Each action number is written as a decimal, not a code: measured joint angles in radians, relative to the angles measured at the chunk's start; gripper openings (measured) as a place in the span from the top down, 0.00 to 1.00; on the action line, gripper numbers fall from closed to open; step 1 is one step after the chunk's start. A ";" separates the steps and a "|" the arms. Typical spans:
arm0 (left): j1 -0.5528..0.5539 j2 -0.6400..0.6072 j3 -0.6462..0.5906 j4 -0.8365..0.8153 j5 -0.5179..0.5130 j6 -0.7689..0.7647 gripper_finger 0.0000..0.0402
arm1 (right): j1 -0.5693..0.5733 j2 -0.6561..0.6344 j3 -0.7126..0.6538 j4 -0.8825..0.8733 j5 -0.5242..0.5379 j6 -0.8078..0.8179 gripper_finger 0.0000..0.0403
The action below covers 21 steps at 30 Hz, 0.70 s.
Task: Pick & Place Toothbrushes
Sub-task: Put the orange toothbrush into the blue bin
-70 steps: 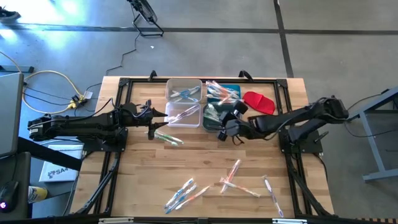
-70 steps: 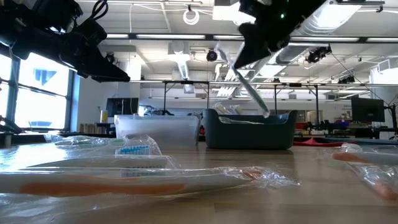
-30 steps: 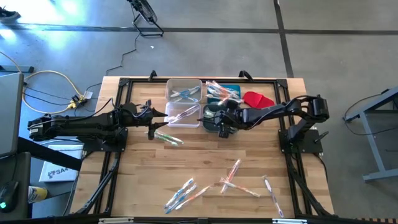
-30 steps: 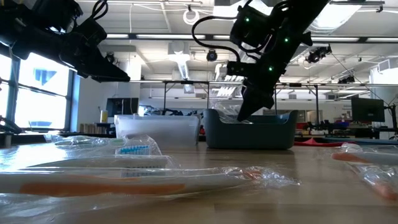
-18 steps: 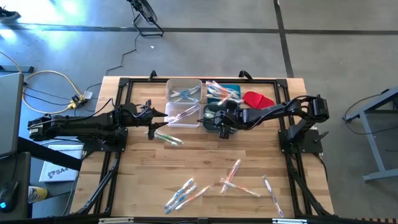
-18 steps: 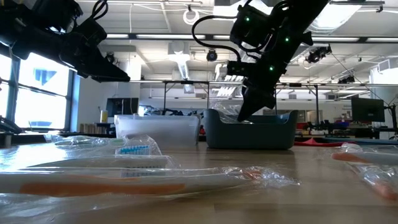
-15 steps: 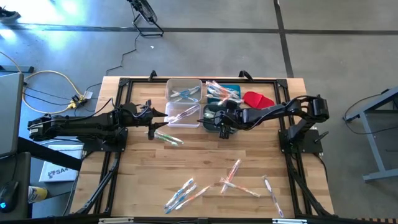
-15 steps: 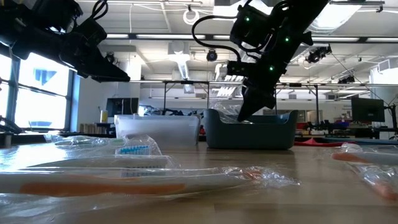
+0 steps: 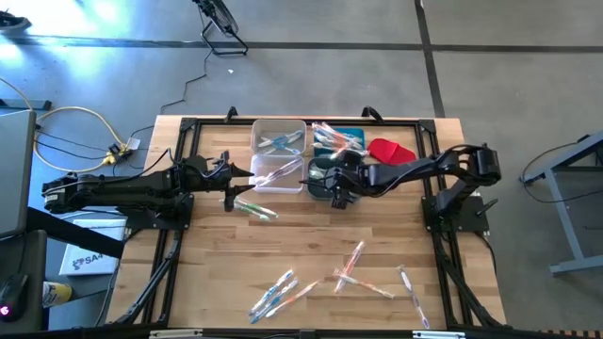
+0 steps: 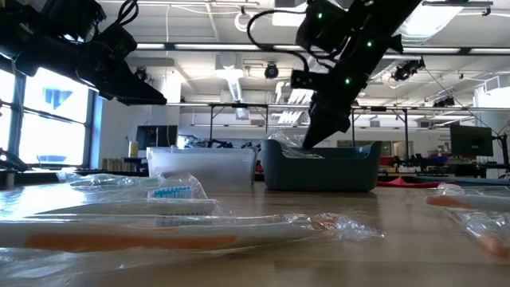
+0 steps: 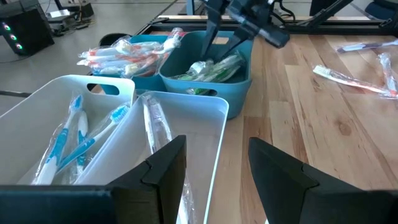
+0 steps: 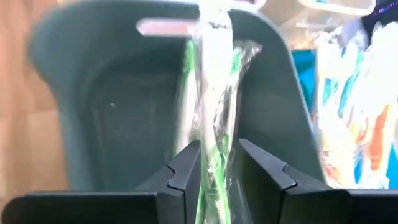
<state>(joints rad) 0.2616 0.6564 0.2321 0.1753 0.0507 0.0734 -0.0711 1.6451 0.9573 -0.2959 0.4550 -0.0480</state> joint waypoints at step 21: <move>0.000 0.000 0.000 0.000 0.000 0.000 0.57 | 0.213 -0.287 0.001 0.005 0.040 0.114 0.79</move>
<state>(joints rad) 0.2616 0.6567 0.2321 0.1749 0.0509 0.0731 0.1422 1.3584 0.9587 -0.2907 0.4950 0.0656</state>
